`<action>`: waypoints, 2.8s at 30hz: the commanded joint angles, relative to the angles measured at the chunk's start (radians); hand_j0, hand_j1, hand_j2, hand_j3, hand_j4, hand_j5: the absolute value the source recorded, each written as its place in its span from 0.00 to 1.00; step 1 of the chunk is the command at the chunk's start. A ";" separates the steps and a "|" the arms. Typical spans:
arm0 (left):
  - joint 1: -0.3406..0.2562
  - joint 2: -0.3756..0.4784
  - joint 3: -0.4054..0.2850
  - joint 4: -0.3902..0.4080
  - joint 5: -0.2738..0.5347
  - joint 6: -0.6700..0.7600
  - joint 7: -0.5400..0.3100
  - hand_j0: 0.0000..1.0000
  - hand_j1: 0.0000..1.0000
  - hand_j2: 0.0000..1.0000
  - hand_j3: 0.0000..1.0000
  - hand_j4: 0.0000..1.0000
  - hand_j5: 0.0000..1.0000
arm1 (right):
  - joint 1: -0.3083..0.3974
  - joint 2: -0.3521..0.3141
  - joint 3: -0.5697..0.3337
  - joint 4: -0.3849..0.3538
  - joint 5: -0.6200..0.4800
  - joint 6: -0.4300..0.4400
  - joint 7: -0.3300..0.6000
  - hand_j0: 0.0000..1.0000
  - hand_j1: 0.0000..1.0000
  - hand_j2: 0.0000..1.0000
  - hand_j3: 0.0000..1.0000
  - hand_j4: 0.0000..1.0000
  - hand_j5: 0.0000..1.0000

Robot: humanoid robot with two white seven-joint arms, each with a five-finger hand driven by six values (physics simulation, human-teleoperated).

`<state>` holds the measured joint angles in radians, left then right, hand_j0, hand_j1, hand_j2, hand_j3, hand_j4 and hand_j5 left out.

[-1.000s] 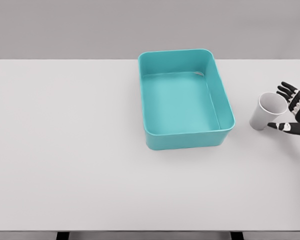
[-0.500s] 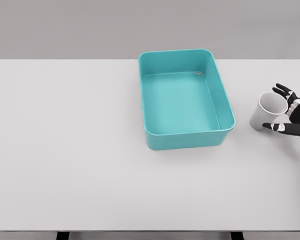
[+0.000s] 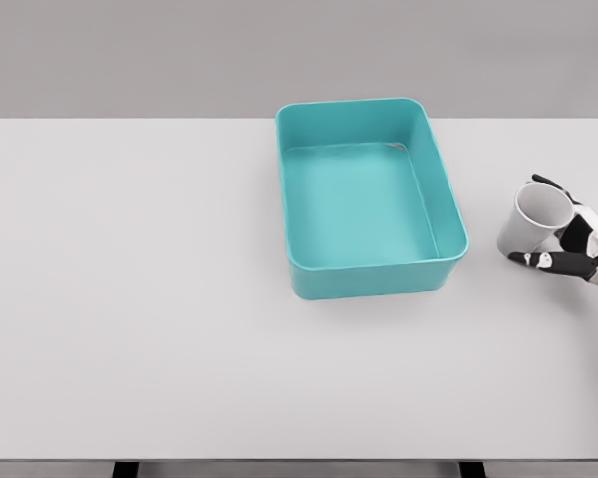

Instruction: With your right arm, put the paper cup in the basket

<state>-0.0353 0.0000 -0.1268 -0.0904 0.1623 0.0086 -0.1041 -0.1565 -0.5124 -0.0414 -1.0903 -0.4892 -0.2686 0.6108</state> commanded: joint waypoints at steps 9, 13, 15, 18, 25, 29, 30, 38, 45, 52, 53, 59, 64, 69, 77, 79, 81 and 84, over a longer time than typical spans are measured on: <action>0.000 0.000 -0.001 0.000 0.000 -0.001 0.000 1.00 1.00 1.00 1.00 1.00 1.00 | 0.000 0.017 0.003 -0.005 -0.003 -0.001 0.000 0.85 0.85 0.85 0.85 0.85 0.85; 0.000 0.000 -0.001 0.000 0.000 0.001 0.000 1.00 1.00 1.00 1.00 1.00 1.00 | 0.000 0.018 0.000 -0.007 -0.005 0.002 0.000 0.64 0.64 0.64 0.64 0.64 0.64; 0.000 0.000 -0.001 0.000 0.000 -0.001 0.000 1.00 1.00 1.00 1.00 1.00 1.00 | 0.000 0.018 -0.003 -0.007 -0.005 0.002 0.000 0.60 0.60 0.60 0.60 0.60 0.60; 0.000 0.000 -0.001 0.000 0.000 0.001 0.000 1.00 1.00 1.00 1.00 1.00 1.00 | 0.000 0.018 -0.008 -0.011 -0.008 0.003 0.000 0.56 0.56 0.56 0.56 0.56 0.56; 0.000 0.000 0.001 0.000 0.000 -0.001 0.000 1.00 1.00 1.00 1.00 1.00 1.00 | -0.002 0.017 -0.015 -0.013 -0.017 0.003 0.000 0.49 0.49 0.49 0.49 0.49 0.49; 0.000 0.000 -0.001 0.000 0.000 0.001 0.000 1.00 1.00 1.00 1.00 1.00 1.00 | -0.008 0.017 -0.029 -0.016 -0.022 -0.001 0.000 0.49 0.49 0.49 0.49 0.49 0.49; 0.000 0.000 -0.001 0.000 0.000 0.001 0.000 1.00 1.00 1.00 1.00 1.00 1.00 | -0.008 0.017 -0.037 -0.017 -0.022 0.000 0.000 0.49 0.49 0.49 0.49 0.49 0.49; 0.000 0.000 0.001 0.000 0.000 0.001 0.000 1.00 1.00 1.00 1.00 1.00 1.00 | -0.009 0.015 -0.049 -0.117 -0.020 0.005 0.000 0.49 0.49 0.49 0.49 0.49 0.49; 0.000 0.000 -0.001 0.000 0.000 -0.001 0.000 1.00 1.00 1.00 1.00 1.00 1.00 | -0.021 0.017 -0.049 -0.161 -0.015 -0.001 0.000 0.49 0.49 0.49 0.49 0.49 0.49; 0.000 0.000 0.000 0.000 0.000 -0.001 0.000 1.00 1.00 1.00 1.00 1.00 1.00 | -0.054 0.018 -0.045 -0.164 -0.005 -0.009 0.000 0.49 0.49 0.49 0.49 0.49 0.49; 0.000 0.000 0.000 0.000 0.000 -0.001 0.000 1.00 1.00 1.00 1.00 1.00 1.00 | -0.057 0.018 -0.041 -0.187 -0.003 -0.007 0.000 0.49 0.49 0.49 0.49 0.49 0.49; 0.000 0.000 -0.001 0.000 0.000 0.001 0.000 1.00 1.00 1.00 1.00 1.00 1.00 | -0.072 0.020 -0.038 -0.240 0.031 -0.006 0.000 0.49 0.49 0.49 0.49 0.49 0.49; 0.000 0.000 -0.001 0.000 0.000 0.001 0.000 1.00 1.00 1.00 1.00 1.00 1.00 | -0.104 0.041 -0.037 -0.264 0.110 0.000 0.000 0.49 0.49 0.49 0.49 0.49 0.49; 0.000 0.000 -0.001 0.000 0.000 0.001 0.000 1.00 1.00 1.00 1.00 1.00 1.00 | -0.138 0.064 -0.015 -0.290 0.172 0.002 0.000 0.49 0.49 0.49 0.49 0.49 0.49; 0.000 0.000 0.000 0.000 0.000 -0.001 0.000 1.00 1.00 1.00 1.00 1.00 1.00 | -0.181 0.110 -0.008 -0.293 0.279 0.000 0.000 0.49 0.49 0.49 0.49 0.49 0.49; 0.000 0.000 -0.001 0.000 0.000 -0.001 0.000 1.00 1.00 1.00 1.00 1.00 1.00 | -0.202 0.110 0.021 -0.306 0.307 0.003 0.000 0.49 0.49 0.49 0.49 0.49 0.49; 0.000 0.000 0.001 0.000 0.000 0.001 0.000 1.00 1.00 1.00 1.00 1.00 1.00 | -0.206 0.112 0.023 -0.313 0.311 0.002 0.000 0.49 0.49 0.49 0.49 0.49 0.49; 0.000 0.000 0.001 0.000 0.000 0.001 0.000 1.00 1.00 1.00 1.00 1.00 1.00 | -0.207 0.126 0.037 -0.321 0.350 0.002 0.000 0.49 0.49 0.49 0.49 0.49 0.49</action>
<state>-0.0353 0.0000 -0.1270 -0.0904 0.1623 0.0084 -0.1041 -0.3666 -0.3941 -0.0130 -1.4043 -0.1538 -0.2678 0.6114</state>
